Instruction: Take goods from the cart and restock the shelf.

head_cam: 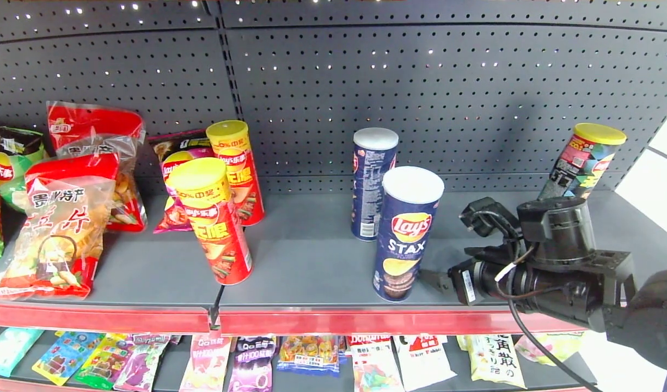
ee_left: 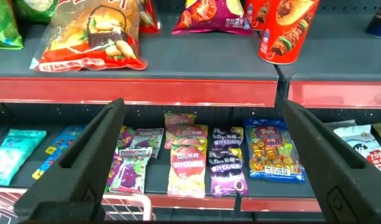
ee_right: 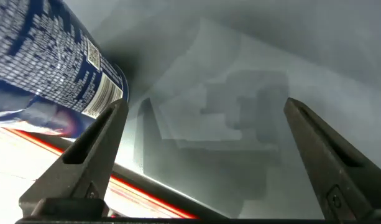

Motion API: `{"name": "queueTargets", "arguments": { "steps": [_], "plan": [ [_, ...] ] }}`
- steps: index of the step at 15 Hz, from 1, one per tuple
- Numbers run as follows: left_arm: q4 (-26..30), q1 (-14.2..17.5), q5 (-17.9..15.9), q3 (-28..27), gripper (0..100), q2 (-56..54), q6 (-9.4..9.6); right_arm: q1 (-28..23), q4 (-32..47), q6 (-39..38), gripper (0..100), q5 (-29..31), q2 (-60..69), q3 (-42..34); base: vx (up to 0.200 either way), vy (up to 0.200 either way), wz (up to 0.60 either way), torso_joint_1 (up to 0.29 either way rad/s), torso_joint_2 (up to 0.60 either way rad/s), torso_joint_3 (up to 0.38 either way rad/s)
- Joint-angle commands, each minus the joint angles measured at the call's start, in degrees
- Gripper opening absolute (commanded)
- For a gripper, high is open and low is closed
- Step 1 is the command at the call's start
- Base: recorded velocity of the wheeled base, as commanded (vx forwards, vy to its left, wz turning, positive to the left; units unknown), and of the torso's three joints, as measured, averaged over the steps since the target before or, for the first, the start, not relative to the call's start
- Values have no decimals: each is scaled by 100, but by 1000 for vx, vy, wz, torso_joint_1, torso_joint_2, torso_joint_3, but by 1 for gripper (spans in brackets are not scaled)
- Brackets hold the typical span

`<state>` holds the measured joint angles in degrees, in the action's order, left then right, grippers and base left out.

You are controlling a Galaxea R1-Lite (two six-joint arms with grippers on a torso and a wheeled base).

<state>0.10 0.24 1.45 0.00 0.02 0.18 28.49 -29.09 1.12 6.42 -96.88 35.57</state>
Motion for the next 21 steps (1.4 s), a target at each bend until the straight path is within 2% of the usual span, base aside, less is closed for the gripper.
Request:
{"name": "queueTargets", "arguments": {
  "steps": [1, 21],
  "plan": [
    [-1, 2, 4, 0, 100, -2, -1, 8, -1, 2, 100, -1, -24, 11, 0, 0, 0, 0, 0, 0],
    [-1, 2, 4, 0, 100, -2, -1, 403, -9, -42, 100, 8, -349, 424, 0, 0, 0, 0, 0, 0]
  ]
}}
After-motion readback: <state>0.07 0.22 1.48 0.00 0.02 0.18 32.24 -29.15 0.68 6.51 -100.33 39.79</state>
